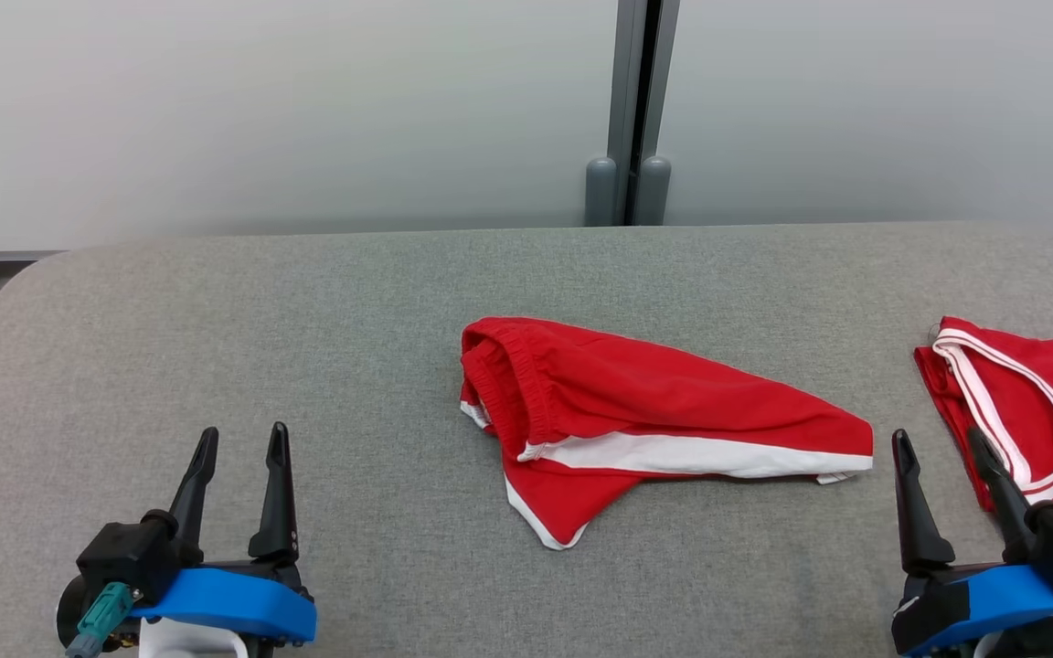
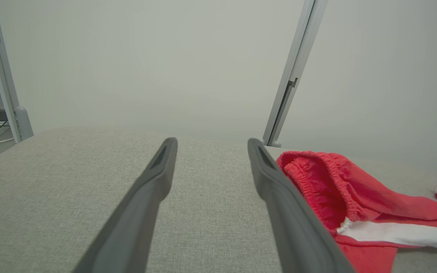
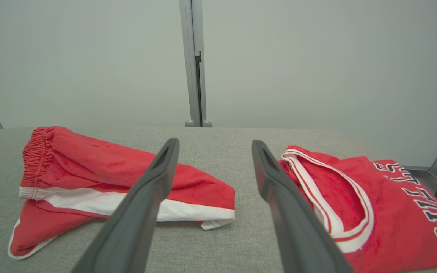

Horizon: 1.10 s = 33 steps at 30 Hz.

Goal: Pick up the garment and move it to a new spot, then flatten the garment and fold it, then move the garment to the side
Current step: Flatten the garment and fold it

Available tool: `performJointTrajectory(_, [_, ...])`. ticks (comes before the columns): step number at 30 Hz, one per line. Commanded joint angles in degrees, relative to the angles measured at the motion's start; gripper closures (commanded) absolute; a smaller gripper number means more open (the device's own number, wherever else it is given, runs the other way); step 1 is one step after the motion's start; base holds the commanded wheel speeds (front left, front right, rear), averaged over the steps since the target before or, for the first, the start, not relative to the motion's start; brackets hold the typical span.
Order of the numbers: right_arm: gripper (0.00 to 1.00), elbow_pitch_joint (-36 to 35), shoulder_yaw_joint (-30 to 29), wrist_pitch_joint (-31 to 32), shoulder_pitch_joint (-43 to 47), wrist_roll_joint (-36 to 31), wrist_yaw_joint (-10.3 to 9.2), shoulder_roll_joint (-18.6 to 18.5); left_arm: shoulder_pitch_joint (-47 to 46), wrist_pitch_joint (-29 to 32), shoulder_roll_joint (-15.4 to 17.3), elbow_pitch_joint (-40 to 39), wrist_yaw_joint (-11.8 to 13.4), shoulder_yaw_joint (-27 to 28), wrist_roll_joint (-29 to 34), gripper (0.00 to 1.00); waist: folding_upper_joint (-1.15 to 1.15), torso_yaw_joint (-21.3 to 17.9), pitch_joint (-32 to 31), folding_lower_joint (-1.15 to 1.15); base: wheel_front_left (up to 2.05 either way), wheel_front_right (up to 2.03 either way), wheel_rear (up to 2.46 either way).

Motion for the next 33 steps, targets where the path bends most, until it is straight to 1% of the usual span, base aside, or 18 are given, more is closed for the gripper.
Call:
performJointTrajectory(1, [0.00,0.39,0.08,-0.43,0.17,0.38,0.01,0.12,0.59,-0.26,-0.01,0.12,-0.27,0.25,0.44,0.00,0.00,-0.02,-0.13,0.01,0.00,0.00,0.00])
performJointTrajectory(5, [0.00,1.08,0.13,-0.66,-0.04,0.63,0.01,0.17,-0.18,0.35,-0.29,0.56,-1.00,-2.31,1.58,0.00,0.00,-0.01,-0.29,0.01,0.00,0.00,0.00])
performJointTrajectory(9, [0.00,1.53,0.75,-0.67,-0.35,1.58,0.01,0.18,-2.93,3.20,-1.91,2.15,-2.64,-8.71,2.75,0.00,0.00,-0.10,0.23,0.01,0.00,0.00,0.00])
performJointTrajectory(11, [0.00,1.86,1.39,-0.83,-0.83,2.11,0.01,0.17,-4.66,5.18,-2.76,4.33,-3.36,-12.31,2.75,0.00,0.00,-0.42,0.58,0.01,0.00,0.00,0.00])
performJointTrajectory(15, [0.00,2.61,2.97,-1.30,-2.29,2.68,0.01,0.15,-9.44,7.29,-3.89,9.44,-3.92,-18.26,2.07,0.00,0.00,-1.85,1.93,0.01,0.00,0.00,0.00])
performJointTrajectory(19, [0.00,3.46,4.79,-1.86,-3.63,3.11,0.01,0.14,-14.12,8.72,-3.56,14.53,-4.01,-23.61,0.26,0.00,0.00,-3.74,3.78,0.01,0.00,0.00,0.00])
performJointTrajectory(26, [0.00,5.28,5.67,-2.88,-5.24,3.95,0.01,0.13,-20.39,6.26,-1.94,21.37,-4.03,-28.32,-3.72,0.00,0.00,-6.41,6.11,0.01,0.00,0.00,0.00])
performJointTrajectory(33, [0.00,6.53,5.84,-3.36,-6.04,4.42,0.01,0.14,-23.42,4.39,-2.03,26.50,-4.04,-29.85,-7.13,0.00,0.00,-7.77,6.33,0.01,0.00,0.00,0.00])
